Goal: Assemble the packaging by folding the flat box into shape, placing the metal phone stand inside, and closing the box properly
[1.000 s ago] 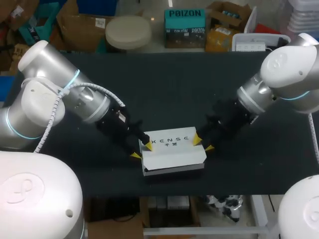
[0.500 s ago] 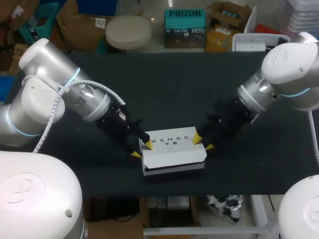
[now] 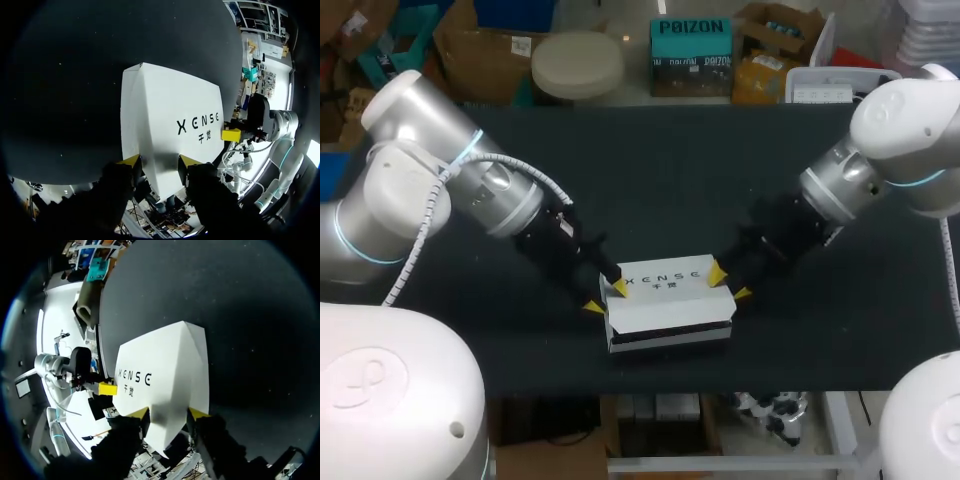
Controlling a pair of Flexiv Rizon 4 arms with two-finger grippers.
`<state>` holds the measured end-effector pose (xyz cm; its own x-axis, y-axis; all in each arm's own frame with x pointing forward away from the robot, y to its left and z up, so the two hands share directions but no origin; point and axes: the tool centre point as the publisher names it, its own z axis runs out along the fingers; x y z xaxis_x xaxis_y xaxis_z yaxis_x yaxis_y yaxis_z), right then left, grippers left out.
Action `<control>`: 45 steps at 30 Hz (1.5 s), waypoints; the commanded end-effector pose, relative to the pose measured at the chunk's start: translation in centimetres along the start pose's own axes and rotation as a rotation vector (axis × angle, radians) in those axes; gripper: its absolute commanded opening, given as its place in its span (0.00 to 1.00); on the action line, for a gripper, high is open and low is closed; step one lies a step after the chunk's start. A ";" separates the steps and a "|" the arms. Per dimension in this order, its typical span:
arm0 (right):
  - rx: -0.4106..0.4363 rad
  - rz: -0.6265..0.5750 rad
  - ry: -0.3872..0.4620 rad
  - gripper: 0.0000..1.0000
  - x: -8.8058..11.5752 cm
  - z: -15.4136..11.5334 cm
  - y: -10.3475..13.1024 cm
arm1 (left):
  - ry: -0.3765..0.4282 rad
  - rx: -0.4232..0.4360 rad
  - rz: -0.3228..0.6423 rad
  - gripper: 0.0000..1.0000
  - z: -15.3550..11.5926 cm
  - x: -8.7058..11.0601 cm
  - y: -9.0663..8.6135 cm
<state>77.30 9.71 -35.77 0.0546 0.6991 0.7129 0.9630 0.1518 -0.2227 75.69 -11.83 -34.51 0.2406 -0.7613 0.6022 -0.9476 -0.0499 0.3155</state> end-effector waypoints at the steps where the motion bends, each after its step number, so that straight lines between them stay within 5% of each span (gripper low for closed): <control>1: 0.016 0.000 0.008 0.49 0.2 0.0 0.3 | -0.008 -0.010 -0.007 0.47 0.1 0.4 -0.4; 45: 0.056 0.014 0.036 0.49 1.3 -0.6 1.0 | 0.030 -0.059 -0.058 0.45 -1.3 1.1 -0.8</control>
<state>78.20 10.03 -34.82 0.0779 0.6762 0.7326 0.9486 0.1758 -0.2631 76.77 -11.53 -33.19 0.3021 -0.7350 0.6070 -0.9198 -0.0576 0.3881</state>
